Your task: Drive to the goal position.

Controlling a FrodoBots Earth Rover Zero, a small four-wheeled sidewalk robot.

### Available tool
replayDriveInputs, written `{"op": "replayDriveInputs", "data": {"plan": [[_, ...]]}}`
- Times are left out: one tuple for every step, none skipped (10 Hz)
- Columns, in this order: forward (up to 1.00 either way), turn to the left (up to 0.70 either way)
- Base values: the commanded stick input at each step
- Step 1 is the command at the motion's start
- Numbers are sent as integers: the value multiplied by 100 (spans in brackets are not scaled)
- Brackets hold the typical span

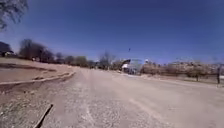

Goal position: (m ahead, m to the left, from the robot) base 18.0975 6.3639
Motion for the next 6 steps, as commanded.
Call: {"op": "replayDriveInputs", "data": {"plan": [[100, 27], [100, 0], [100, 0], [100, 0], [100, 0], [100, 0]]}}
